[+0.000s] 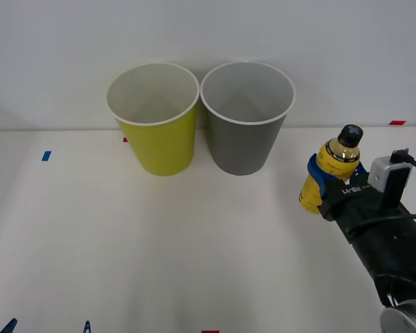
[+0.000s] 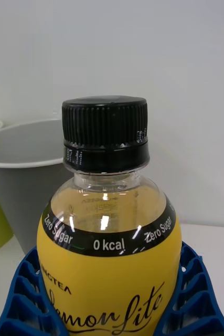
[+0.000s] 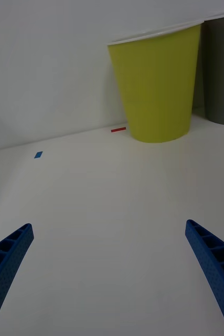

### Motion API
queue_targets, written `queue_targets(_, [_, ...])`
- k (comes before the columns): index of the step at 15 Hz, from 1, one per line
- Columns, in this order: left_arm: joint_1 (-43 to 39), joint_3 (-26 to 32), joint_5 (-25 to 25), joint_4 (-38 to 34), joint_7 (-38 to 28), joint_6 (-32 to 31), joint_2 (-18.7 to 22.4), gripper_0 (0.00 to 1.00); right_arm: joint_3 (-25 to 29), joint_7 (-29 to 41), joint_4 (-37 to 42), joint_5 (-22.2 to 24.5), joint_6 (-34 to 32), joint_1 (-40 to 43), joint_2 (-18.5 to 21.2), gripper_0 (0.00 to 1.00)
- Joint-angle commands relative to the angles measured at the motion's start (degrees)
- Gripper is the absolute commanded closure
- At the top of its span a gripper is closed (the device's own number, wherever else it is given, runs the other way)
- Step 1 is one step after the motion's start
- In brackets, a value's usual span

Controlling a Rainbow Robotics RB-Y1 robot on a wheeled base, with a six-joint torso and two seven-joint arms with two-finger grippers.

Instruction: Put cans in the gray bin and PET bottles in the light green bin.

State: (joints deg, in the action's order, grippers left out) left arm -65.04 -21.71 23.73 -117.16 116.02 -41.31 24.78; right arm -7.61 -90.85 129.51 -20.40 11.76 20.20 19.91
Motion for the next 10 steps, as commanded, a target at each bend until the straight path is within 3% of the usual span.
queue_targets(1, [0.00, 0.00, 0.00, 0.00, 0.00, 0.00, 0.00, 0.00, 2.16, 5.77, 6.98, 1.68, 11.09, -2.97, -0.40, 0.86])
queue_targets(5, [0.00, 0.00, 0.00, 0.00, 0.00, 0.00, 0.00, 0.00, 3.65, 12.71, 13.31, 6.60, 22.69, -7.37, -2.16, 0.86])
queue_targets(8, [0.00, 0.00, 0.00, 0.00, 0.00, 0.00, 0.00, 0.00, -2.15, 24.32, 18.32, 23.74, 35.08, -12.82, -2.16, 0.87])
queue_targets(10, [0.00, 0.00, 0.00, 0.00, 0.00, 0.00, 0.00, 0.00, -5.40, 31.61, 20.17, 28.05, 42.20, -16.95, -1.63, 0.88])
